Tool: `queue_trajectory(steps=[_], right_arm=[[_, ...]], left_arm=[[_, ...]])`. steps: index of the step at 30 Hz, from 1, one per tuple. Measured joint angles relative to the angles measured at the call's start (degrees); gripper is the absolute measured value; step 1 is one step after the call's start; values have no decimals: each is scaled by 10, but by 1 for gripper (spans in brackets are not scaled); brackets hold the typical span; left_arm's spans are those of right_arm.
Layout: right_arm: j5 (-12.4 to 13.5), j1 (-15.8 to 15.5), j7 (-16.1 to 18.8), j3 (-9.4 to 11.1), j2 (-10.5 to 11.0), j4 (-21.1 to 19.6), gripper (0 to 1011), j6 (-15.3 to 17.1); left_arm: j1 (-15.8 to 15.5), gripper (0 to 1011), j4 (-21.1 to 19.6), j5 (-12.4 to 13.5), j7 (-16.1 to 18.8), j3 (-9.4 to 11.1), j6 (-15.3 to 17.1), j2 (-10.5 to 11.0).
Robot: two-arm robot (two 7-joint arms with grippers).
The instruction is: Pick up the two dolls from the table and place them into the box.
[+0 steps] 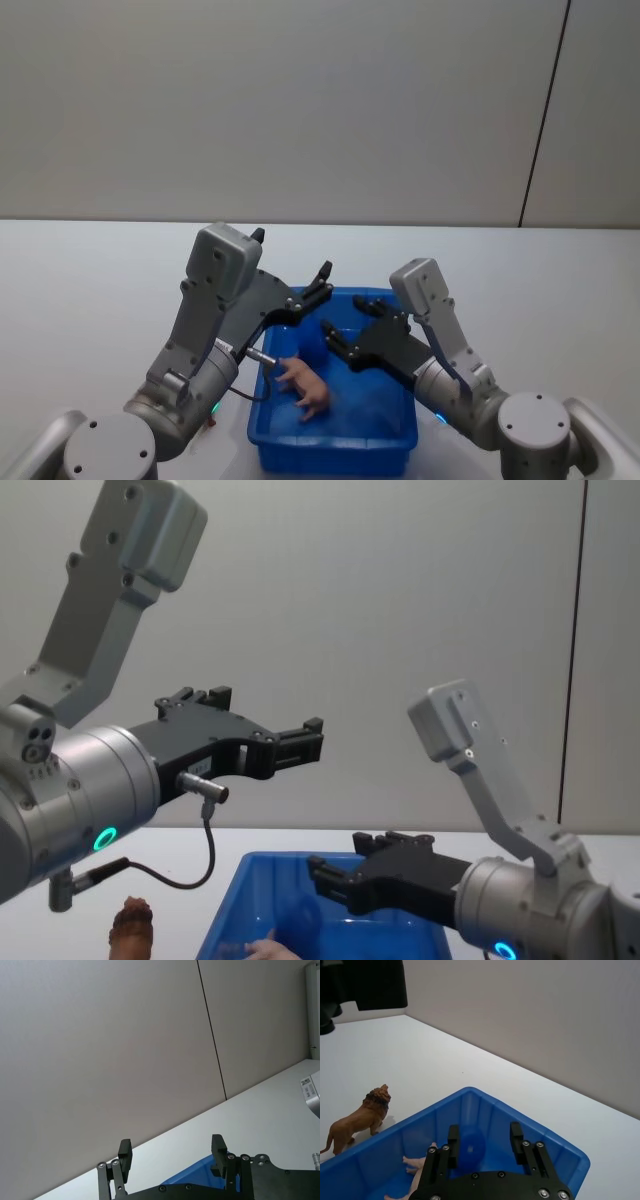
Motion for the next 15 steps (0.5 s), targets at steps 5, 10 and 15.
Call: queue_trajectory(steps=[5, 10, 15], right_arm=[[2, 5, -4, 0, -3, 8, 708, -5], [10, 2, -10, 2, -1, -1, 876, -8], [19, -9, -17, 7, 6, -23, 986, -8]], left_arm=[[0, 1001, 0, 0, 0, 0, 0, 0], [0, 1001, 0, 0, 0, 0, 0, 0], [0, 1001, 0, 0, 0, 0, 0, 0]])
